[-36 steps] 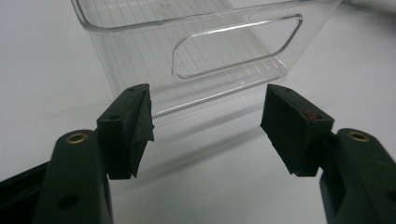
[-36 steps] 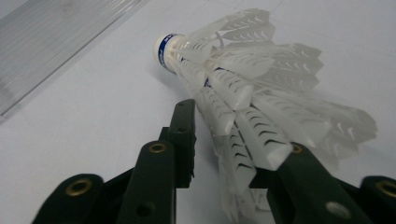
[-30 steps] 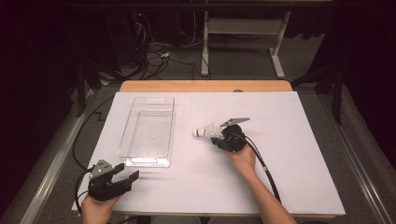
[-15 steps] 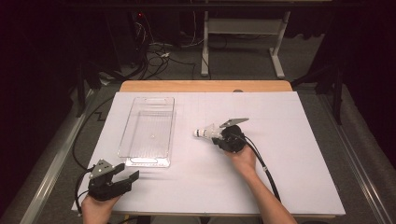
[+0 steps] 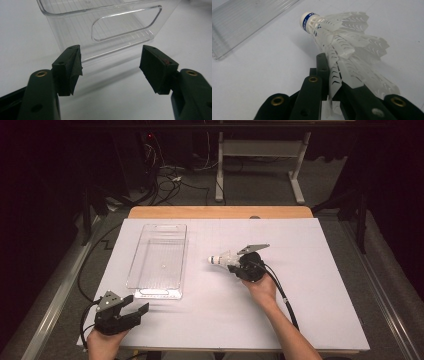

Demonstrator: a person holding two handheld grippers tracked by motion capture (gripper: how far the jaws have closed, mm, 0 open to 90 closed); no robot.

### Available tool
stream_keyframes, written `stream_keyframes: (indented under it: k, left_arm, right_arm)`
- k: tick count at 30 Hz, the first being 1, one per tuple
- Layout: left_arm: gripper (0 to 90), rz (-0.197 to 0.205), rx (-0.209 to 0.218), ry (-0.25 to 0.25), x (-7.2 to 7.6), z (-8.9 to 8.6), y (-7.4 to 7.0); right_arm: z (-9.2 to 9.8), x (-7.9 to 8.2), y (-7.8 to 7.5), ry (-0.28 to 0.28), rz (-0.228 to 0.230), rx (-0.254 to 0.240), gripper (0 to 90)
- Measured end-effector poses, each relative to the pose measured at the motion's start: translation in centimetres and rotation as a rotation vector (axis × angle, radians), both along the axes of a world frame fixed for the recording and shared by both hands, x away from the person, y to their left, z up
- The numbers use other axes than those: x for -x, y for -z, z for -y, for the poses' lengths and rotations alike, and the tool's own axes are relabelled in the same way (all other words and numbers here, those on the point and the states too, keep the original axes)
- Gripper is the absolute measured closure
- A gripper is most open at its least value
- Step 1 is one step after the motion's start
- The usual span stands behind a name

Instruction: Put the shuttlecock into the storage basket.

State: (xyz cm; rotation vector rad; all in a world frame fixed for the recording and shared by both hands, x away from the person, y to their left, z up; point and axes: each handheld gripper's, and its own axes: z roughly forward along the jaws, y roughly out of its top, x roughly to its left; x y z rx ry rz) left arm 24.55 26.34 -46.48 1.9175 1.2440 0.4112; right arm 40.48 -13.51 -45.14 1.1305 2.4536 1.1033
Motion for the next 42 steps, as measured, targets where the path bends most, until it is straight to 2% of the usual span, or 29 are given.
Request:
stream_keyframes:
  k: [12,29,42]
  left_arm:
    - [34.8,0.009,0.003,-0.007,0.0,-0.1,0.0]
    - [35.1,0.018,0.003,-0.009,0.1,-0.2,-0.1]
    - [35.1,0.015,0.002,-0.003,0.1,-0.1,-0.1]
  right_arm:
    - [-1.0,-0.1,-0.9,-0.027,0.008,0.000,89.3]
    - [-2.9,-0.2,-2.0,-0.070,0.022,-0.036,89.2]
    - [-3.7,-0.5,-2.9,-0.089,0.030,-0.032,89.2]
